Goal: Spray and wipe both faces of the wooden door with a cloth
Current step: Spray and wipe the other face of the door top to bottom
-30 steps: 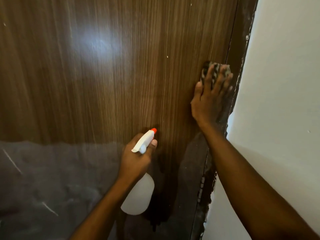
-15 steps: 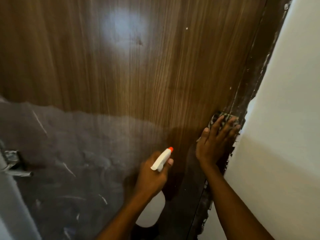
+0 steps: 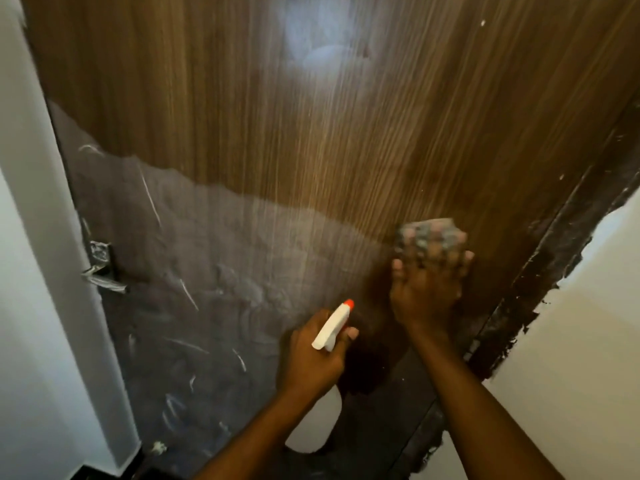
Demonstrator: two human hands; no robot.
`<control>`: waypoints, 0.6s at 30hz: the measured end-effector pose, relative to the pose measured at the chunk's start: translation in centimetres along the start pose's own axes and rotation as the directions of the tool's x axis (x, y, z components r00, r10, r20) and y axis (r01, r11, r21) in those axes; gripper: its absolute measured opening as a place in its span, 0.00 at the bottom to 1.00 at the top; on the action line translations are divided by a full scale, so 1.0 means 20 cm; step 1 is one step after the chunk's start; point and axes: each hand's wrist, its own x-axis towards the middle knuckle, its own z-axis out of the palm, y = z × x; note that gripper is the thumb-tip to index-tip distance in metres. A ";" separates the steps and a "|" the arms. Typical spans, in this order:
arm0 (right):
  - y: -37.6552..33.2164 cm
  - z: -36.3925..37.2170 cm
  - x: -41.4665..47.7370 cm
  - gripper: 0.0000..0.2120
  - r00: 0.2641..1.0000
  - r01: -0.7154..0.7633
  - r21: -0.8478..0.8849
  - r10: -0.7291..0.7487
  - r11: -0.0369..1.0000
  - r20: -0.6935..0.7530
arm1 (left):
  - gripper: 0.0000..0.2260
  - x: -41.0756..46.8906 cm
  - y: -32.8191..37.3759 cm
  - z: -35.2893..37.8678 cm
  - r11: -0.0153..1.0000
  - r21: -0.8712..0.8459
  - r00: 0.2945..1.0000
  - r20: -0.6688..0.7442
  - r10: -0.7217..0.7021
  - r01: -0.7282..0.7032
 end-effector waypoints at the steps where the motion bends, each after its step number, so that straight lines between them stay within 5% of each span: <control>1: -0.03 0.04 -0.03 0.27 0.988 0.152 -0.021 -0.151 0.988 0.017 | 0.08 0.01 0.01 -0.02 1.000 0.002 1.000 -0.011 0.026 -0.026; 4: 0.03 0.10 -0.22 0.26 0.907 0.421 -0.037 -0.419 0.906 0.042 | 0.06 0.05 0.04 -0.09 0.997 -0.070 0.998 -0.054 0.035 -0.039; 7: 0.17 0.06 -0.31 0.28 0.875 0.483 -0.022 -0.483 0.875 0.031 | 0.08 0.08 0.03 -0.18 0.997 -0.065 0.995 -0.095 0.032 -0.038; 9: 0.18 0.03 -0.29 0.30 0.914 0.405 -0.058 -0.406 0.912 0.009 | 0.10 0.09 0.00 -0.24 0.996 -0.088 0.992 -0.123 0.002 -0.013; 13: -0.16 0.07 0.00 0.26 0.994 -0.022 -0.011 0.021 1.000 -0.111 | 0.11 0.14 -0.02 -0.34 0.996 -0.085 0.985 -0.172 -0.031 0.017; 16: -0.42 0.16 0.10 0.27 0.972 0.227 -0.013 -0.227 0.974 -0.067 | 0.09 0.17 -0.01 -0.39 0.999 -0.052 0.979 -0.205 -0.003 -0.008; 18: -0.44 0.21 0.03 0.28 0.883 0.469 -0.010 -0.469 0.883 0.024 | 0.09 0.19 -0.01 -0.43 0.999 -0.040 0.975 -0.221 0.015 -0.024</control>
